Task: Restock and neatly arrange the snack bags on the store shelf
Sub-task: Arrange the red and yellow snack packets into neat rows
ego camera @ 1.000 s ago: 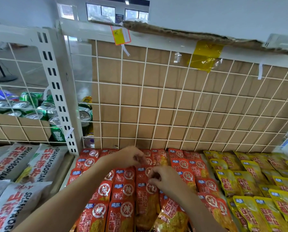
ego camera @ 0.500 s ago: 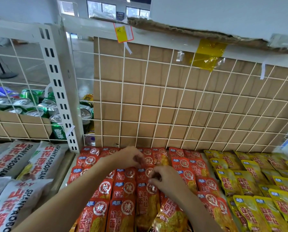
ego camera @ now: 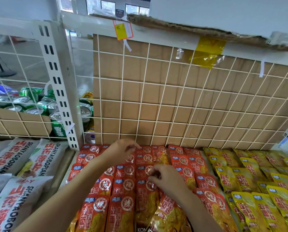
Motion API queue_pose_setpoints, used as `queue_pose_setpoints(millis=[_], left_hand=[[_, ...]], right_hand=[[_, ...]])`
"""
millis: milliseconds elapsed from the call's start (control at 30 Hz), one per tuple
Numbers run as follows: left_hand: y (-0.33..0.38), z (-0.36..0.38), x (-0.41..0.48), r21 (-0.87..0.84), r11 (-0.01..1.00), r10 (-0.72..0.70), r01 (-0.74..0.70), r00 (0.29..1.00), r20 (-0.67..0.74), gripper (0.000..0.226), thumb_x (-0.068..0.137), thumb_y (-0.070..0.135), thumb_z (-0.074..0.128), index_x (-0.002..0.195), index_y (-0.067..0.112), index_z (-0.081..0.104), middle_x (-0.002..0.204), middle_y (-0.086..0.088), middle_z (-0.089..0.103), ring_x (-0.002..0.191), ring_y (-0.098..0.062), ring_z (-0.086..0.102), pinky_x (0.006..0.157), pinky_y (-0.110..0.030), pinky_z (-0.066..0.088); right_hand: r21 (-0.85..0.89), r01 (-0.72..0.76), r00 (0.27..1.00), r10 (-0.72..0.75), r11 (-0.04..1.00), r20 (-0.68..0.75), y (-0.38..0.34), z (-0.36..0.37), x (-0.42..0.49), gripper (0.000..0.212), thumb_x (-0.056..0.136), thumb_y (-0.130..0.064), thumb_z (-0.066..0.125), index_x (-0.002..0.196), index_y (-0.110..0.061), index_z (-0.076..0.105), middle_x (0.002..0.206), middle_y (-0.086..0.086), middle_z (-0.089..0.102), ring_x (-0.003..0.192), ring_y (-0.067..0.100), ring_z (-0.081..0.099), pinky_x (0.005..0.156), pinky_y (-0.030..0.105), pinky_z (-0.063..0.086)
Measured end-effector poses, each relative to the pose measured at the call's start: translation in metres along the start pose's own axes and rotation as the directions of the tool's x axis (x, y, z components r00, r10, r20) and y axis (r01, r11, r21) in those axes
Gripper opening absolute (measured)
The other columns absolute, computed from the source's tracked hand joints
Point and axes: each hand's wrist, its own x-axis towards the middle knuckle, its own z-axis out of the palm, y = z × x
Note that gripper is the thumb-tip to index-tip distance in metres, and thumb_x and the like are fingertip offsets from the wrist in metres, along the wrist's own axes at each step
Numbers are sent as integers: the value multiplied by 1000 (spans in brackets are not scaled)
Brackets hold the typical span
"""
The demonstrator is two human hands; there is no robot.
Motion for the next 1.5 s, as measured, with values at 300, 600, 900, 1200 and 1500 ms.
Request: queue_pose_setpoints(millis=[300,600,900,1200,1500], left_hand=[[-6,11,-42,134,986,-87,96,994,-70,30,94,23,52,124,24,55,125,7,53,118,-11,48,97,-22,37],[3,22,-53,208,973,-84,99,993,-80,36,93,30,52,129,24,51,128,8,50,122,-11,43,103,-27,30],[5,15,-28,118,990,-86,76,992,90,20,91,16,55,108,25,62,98,10,55,87,-7,56,83,-27,49],[-1,10,-19,-14,990,-132,137,973,192,26,93,6,47,100,27,61,74,7,62,67,-4,62,65,-20,52],[1,10,-15,-2,992,-123,125,975,186,20,93,11,49,102,24,61,87,8,61,75,-2,60,65,-13,47]], right_hand=[[16,-29,1000,29,999,-6,2,3,0,12,87,-31,62,92,-21,65,92,-11,61,82,0,53,63,10,37],[28,-40,999,40,999,-5,3,3,-1,8,86,-32,63,86,-24,63,85,-12,59,77,-2,51,64,11,35],[37,-41,999,41,998,-7,3,2,-2,13,86,-32,62,92,-21,66,87,-13,58,77,-3,50,63,9,34],[50,-53,999,54,997,-7,3,2,-1,13,86,-32,63,93,-22,66,89,-13,59,78,-4,51,65,8,36],[61,-53,998,54,997,-15,3,3,0,12,86,-32,63,94,-23,65,90,-16,57,82,-4,51,66,6,35]])
